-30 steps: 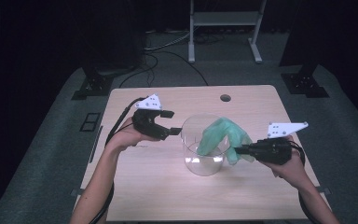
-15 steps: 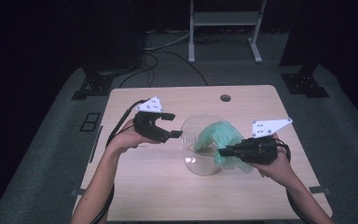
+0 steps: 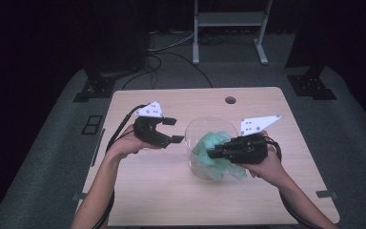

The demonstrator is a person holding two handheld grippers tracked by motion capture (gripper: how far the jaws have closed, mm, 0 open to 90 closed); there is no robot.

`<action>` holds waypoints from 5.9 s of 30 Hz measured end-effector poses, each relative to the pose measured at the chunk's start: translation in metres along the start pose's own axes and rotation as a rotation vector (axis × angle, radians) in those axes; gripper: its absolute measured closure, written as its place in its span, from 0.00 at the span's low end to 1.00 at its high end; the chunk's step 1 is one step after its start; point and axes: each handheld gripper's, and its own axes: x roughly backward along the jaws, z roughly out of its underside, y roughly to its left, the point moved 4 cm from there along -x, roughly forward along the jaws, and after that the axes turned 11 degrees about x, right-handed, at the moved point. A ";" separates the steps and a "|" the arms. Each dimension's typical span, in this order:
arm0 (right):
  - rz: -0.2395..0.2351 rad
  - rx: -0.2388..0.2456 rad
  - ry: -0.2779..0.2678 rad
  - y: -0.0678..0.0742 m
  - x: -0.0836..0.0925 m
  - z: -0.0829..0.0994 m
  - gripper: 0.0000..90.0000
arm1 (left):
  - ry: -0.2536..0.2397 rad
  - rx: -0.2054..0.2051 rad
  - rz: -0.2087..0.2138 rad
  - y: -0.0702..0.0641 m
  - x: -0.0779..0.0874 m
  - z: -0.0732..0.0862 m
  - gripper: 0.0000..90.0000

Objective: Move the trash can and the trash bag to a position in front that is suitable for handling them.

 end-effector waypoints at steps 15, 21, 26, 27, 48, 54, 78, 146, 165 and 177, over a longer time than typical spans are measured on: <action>0.080 0.076 0.048 0.007 0.017 0.019 0.61 | 0.002 -0.011 0.010 -0.005 -0.001 0.002 0.28; 0.143 0.122 0.082 0.007 0.023 0.022 0.58 | 0.008 -0.015 0.007 -0.005 0.000 0.002 0.28; 0.168 0.134 0.110 0.003 0.025 0.023 0.57 | 0.013 -0.013 0.011 -0.007 0.001 0.004 0.28; 0.174 0.142 0.120 0.002 0.025 0.023 0.57 | 0.014 -0.014 0.011 -0.007 0.001 0.004 0.28; 0.223 0.193 0.329 -0.003 0.023 0.015 1.00 | 0.041 -0.044 0.027 -0.020 0.009 0.002 0.28; 0.244 0.177 0.310 -0.009 0.031 0.000 1.00 | 0.032 -0.062 0.038 -0.027 0.010 -0.004 0.28; 0.333 0.072 0.325 -0.073 0.015 -0.043 1.00 | 0.003 -0.153 0.086 -0.047 -0.003 -0.054 0.30; 0.317 -0.035 0.219 -0.085 0.040 -0.043 0.60 | 0.009 -0.091 -0.054 -0.031 -0.012 -0.069 1.00; 0.324 -0.076 0.278 -0.075 0.052 0.004 0.59 | -0.030 -0.069 -0.075 -0.028 -0.008 -0.076 1.00; 0.370 -0.087 0.332 -0.090 0.053 0.007 1.00 | -0.042 -0.047 -0.107 -0.019 0.009 -0.073 1.00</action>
